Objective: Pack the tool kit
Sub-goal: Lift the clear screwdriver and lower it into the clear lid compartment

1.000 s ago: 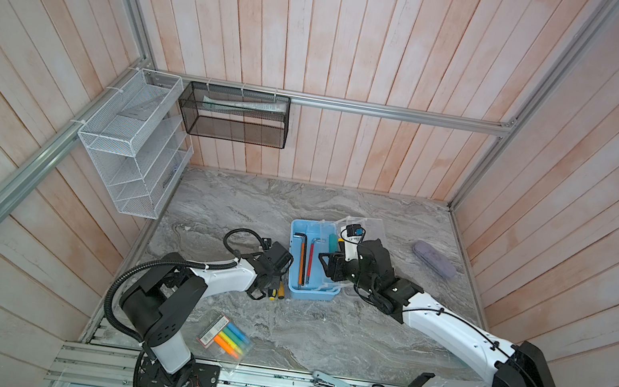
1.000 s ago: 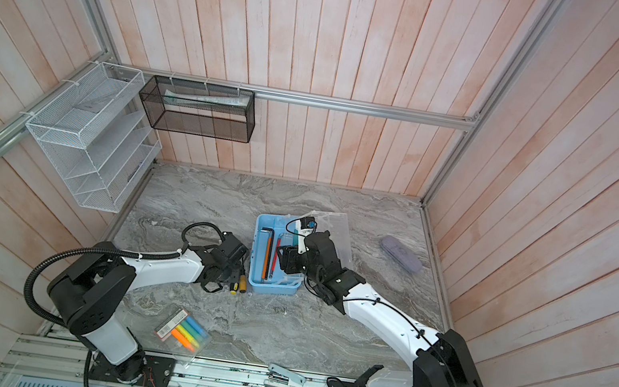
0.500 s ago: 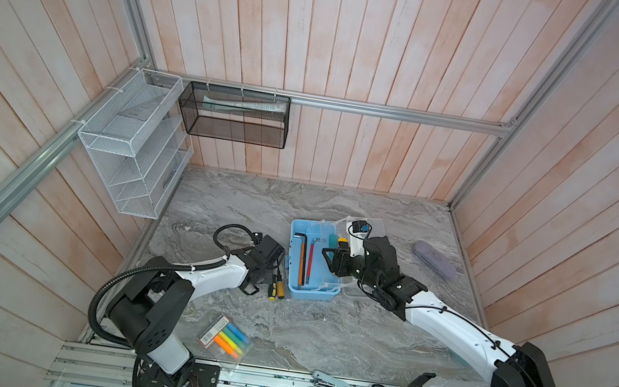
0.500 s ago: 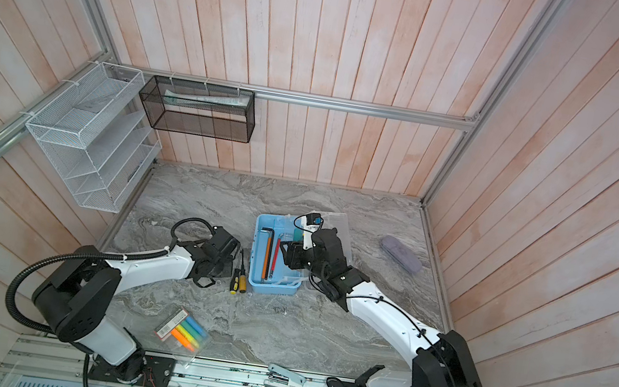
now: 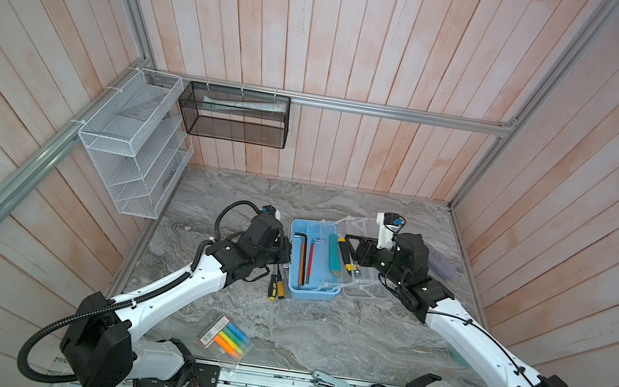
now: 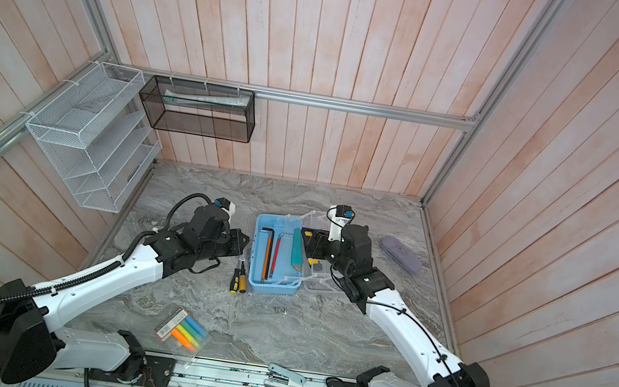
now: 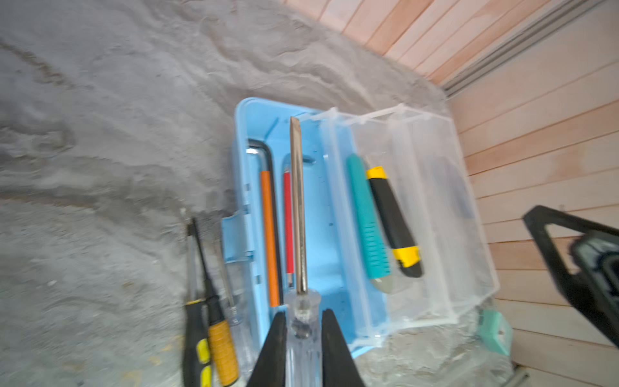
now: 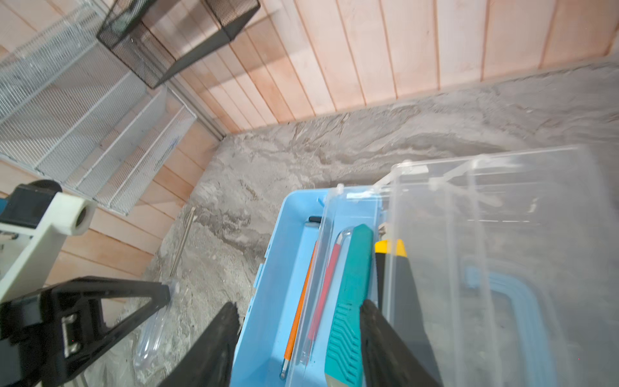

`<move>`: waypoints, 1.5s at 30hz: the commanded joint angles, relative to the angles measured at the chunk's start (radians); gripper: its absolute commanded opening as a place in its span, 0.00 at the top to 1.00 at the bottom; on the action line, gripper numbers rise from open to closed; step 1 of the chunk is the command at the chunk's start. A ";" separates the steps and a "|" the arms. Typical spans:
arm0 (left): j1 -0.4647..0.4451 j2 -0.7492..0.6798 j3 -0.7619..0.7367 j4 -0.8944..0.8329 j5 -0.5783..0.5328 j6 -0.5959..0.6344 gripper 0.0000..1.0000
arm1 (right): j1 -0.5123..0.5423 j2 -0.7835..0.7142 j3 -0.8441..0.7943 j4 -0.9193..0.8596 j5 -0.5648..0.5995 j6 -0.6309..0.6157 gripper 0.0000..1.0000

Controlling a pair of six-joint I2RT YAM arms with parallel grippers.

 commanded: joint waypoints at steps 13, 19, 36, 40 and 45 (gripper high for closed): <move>-0.199 0.434 0.372 0.236 -0.019 -0.148 1.00 | -0.147 -0.159 -0.067 -0.025 -0.011 0.015 0.43; -0.218 0.545 0.408 0.307 -0.017 -0.220 1.00 | -0.177 -0.185 -0.093 -0.030 -0.025 0.005 0.43; -0.227 0.713 0.574 0.189 -0.022 -0.253 1.00 | -0.207 -0.211 -0.126 -0.014 -0.069 0.007 0.42; -0.227 0.715 0.561 0.205 -0.018 -0.261 0.90 | -0.210 -0.207 -0.127 -0.012 -0.075 0.007 0.41; -0.222 0.725 0.559 0.216 0.007 -0.268 0.73 | -0.212 -0.203 -0.126 -0.012 -0.086 0.010 0.39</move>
